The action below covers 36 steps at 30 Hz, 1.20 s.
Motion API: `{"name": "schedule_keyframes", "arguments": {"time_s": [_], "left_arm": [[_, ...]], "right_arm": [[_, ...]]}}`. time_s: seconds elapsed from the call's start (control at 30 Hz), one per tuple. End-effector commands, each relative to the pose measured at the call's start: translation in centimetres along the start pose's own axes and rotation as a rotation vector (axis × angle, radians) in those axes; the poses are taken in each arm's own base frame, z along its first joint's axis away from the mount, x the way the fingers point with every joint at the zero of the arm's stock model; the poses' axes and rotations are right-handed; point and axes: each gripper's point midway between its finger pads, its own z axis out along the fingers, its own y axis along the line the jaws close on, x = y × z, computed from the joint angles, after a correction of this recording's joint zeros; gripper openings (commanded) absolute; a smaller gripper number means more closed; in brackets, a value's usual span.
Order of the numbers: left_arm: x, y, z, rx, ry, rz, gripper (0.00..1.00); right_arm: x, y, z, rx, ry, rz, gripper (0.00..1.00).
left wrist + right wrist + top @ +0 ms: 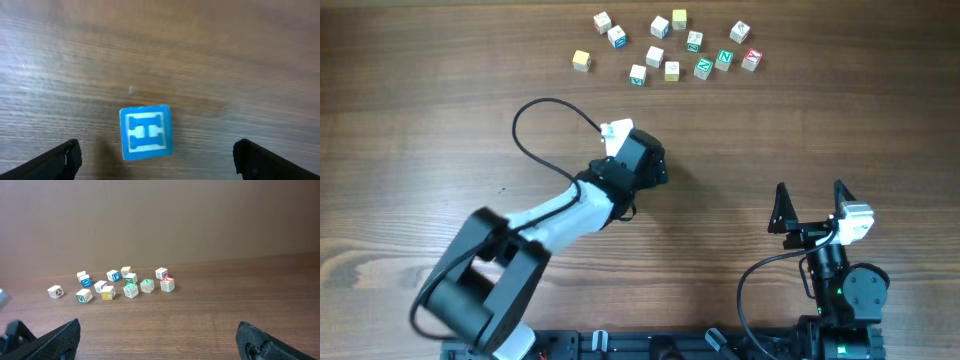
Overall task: Form a circle
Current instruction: 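Carry the blue block toward the table center and set it down, then open the left gripper and reach back to the block cluster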
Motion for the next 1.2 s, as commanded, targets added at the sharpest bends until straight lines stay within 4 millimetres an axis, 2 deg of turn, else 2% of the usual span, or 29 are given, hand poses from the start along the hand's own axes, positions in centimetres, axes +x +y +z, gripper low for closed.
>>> {"name": "schedule_keyframes", "arguments": {"time_s": [0.0,0.1,0.13,0.27,0.4,0.47,0.53,0.57,0.63,0.8,0.9,0.97,1.03,1.1,1.17], "left_arm": [[-2.3,-1.2,-3.2,0.066,-0.058,-0.02,1.0],[-3.3,-1.4,-5.2,0.089,-0.087,0.004,1.0],[-4.1,-1.8,-6.3,0.111,-0.113,0.048,1.0],[-6.1,-2.8,-8.8,0.143,-0.166,0.112,1.0],[-9.7,-4.0,-10.7,0.159,-0.241,0.191,1.0],[-12.2,-4.4,-11.8,0.164,-0.295,0.213,1.0],[-14.4,-4.3,-12.7,0.159,-0.341,0.223,1.0],[-16.2,-3.7,-13.1,0.148,-0.376,0.204,1.0],[-17.5,-3.7,-13.0,0.176,-0.388,0.227,1.0],[-20.7,-4.1,-11.7,0.18,-0.395,0.203,1.0],[-23.4,-5.7,-10.2,0.162,-0.378,0.231,1.0],[-24.4,-6.5,-8.3,0.14,-0.343,0.262,1.0],[-25.0,-6.9,-5.6,0.114,-0.293,0.272,1.0],[-25.1,-7.0,-3.2,0.1,-0.267,0.273,1.0],[-24.3,-6.9,-0.4,0.109,-0.226,0.276,1.0]], "right_arm": [[-0.3,-0.4,0.0,0.021,-0.014,0.006,1.0],[-0.3,-0.4,0.0,0.021,-0.014,0.006,1.0],[-0.3,-0.4,0.0,0.021,-0.014,0.005,1.0],[-0.3,-0.4,0.0,0.021,-0.014,0.005,1.0],[-0.3,-0.4,0.0,0.021,-0.014,0.006,1.0],[-0.3,-0.4,0.0,0.021,-0.014,0.006,1.0],[-0.3,-0.4,0.0,0.021,-0.014,0.006,1.0],[-0.3,-0.4,0.0,0.021,-0.014,0.005,1.0],[-0.3,-0.4,0.0,0.021,-0.014,0.005,1.0],[-0.3,-0.4,0.0,0.021,-0.014,0.005,1.0],[-0.3,-0.4,0.0,0.021,-0.014,0.005,1.0],[-0.3,-0.4,0.0,0.021,-0.014,0.006,1.0],[-0.3,-0.4,0.0,0.021,-0.014,0.005,1.0],[-0.3,-0.4,0.0,0.021,-0.014,0.005,1.0],[-0.3,-0.4,0.0,0.021,-0.014,0.005,1.0]]}}
